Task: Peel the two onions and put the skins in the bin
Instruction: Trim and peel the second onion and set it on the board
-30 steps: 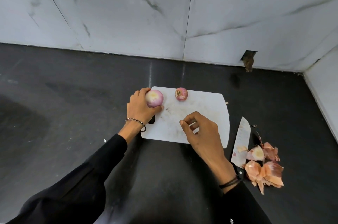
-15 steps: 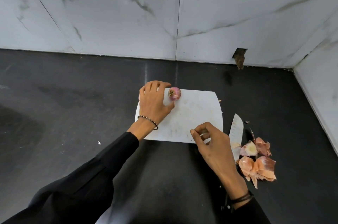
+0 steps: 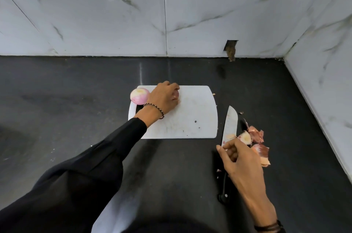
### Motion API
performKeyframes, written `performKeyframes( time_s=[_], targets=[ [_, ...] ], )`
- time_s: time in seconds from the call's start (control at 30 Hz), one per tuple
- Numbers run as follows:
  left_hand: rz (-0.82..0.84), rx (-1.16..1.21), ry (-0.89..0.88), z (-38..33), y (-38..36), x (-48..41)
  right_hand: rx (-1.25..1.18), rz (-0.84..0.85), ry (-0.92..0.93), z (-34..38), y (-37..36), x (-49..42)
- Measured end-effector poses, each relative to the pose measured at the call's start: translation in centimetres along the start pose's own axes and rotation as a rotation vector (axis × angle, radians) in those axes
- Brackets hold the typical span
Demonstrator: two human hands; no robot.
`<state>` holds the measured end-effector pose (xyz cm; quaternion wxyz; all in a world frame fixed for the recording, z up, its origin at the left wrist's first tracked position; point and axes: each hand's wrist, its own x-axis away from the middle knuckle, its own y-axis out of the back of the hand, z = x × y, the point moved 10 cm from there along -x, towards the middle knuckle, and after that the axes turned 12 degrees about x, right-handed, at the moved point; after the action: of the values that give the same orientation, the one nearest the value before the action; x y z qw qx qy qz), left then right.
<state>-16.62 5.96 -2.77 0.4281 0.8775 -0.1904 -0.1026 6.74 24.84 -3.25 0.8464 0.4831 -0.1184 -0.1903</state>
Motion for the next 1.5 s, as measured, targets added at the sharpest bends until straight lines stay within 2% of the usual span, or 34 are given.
performKeyframes(
  time_s=[0.1,0.23,0.43,0.5,0.57,0.7,0.87,1.07,1.17,1.27,1.5],
  targets=[
    [0.069,0.198,-0.074,-1.7,-1.6,2.1,0.175,0.063,-0.123,-2.0,0.1,1.3],
    [0.135,0.433,-0.112,-3.7,-3.4,5.1,0.317,0.123,-0.202,-2.5,0.1,2.6],
    [0.187,0.576,-0.071,-4.1,-5.0,7.1,0.375,0.209,-0.306,-2.1,-0.4,2.7],
    [0.202,0.579,-0.069,-4.1,-5.2,7.4,0.256,0.183,-0.353,-2.5,-0.1,2.6],
    [0.22,0.567,-0.061,-4.0,-5.3,7.5,0.033,0.149,-0.395,-2.8,0.2,2.6],
    [0.24,0.516,-0.038,-3.6,-5.4,7.5,-0.344,0.194,-0.442,-3.2,-0.6,3.0],
    [0.219,0.558,-0.016,-3.2,-5.1,7.6,-0.467,0.152,-0.399,-2.2,-0.1,3.1],
    [0.13,0.46,-0.035,-3.4,-4.6,7.9,-0.443,0.178,-0.231,1.6,-0.2,3.4],
    [0.114,0.416,-0.045,-3.5,-4.6,8.0,-0.364,0.233,-0.135,3.3,-1.2,3.7],
    [0.114,0.369,-0.05,-3.6,-4.8,8.0,-0.29,0.219,-0.051,4.5,-1.5,3.8],
    [0.123,0.31,-0.069,-3.8,-5.1,8.2,-0.2,0.168,-0.013,4.4,-1.8,3.4]
  ],
)
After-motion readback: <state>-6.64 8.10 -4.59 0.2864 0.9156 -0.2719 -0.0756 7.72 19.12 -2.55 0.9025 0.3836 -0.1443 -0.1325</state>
